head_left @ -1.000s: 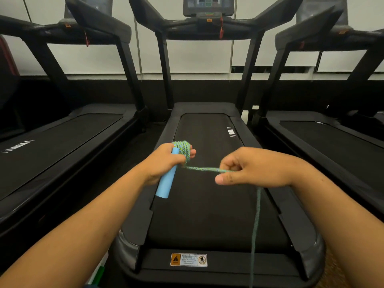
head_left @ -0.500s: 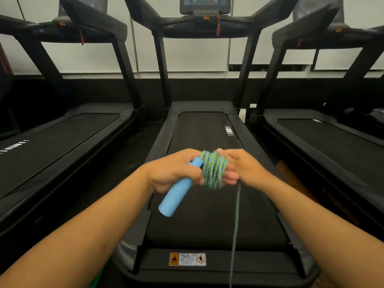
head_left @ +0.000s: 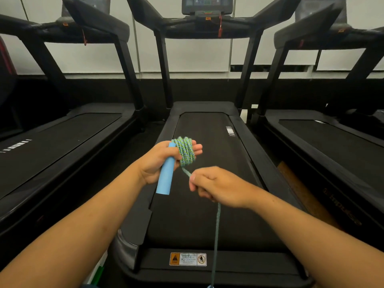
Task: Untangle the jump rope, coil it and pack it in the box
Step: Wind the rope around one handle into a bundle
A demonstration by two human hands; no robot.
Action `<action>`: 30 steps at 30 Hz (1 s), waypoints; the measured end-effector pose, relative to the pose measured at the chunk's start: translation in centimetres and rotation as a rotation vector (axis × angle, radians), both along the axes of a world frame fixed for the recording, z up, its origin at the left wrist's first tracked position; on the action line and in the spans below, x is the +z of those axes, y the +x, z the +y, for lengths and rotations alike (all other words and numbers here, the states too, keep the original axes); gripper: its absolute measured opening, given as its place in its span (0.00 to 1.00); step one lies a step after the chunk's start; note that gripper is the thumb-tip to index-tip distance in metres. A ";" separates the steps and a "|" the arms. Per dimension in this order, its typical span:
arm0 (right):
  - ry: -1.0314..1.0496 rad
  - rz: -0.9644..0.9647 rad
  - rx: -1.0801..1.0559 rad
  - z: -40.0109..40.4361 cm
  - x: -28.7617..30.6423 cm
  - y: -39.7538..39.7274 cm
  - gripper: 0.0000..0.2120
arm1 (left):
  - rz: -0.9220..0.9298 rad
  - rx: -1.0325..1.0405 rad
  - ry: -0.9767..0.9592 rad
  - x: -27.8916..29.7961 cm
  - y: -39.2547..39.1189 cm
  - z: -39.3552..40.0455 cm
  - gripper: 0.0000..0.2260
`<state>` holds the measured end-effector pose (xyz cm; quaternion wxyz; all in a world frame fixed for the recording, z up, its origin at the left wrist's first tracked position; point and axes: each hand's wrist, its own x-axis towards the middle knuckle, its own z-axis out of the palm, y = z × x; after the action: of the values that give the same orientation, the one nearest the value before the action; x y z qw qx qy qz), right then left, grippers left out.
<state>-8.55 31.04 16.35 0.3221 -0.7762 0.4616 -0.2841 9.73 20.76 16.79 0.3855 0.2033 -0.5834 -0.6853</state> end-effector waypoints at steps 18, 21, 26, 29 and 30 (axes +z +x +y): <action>-0.077 -0.281 -0.153 -3.0 0.1 -5.2 0.17 | -0.289 -0.486 -0.023 0.1 -3.4 4.7 0.22; 0.137 -0.498 -0.062 -2.6 -1.7 -4.0 0.13 | -0.166 -0.466 0.021 0.5 -3.3 4.8 0.19; 0.331 -0.411 -0.023 -2.5 -3.3 -2.4 0.13 | 0.098 -0.350 0.076 0.9 -2.2 3.0 0.26; 0.371 -0.233 0.074 -1.4 -2.8 -2.1 0.15 | 0.157 -0.186 0.112 0.8 -1.2 1.2 0.30; 0.368 -0.170 0.088 -1.1 -2.5 -1.9 0.15 | 0.153 -0.105 0.121 0.6 -0.8 0.6 0.29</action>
<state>-10.49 29.98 13.89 0.5086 -0.6968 0.4424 -0.2451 8.91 21.40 17.35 0.3794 0.1423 -0.5197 -0.7521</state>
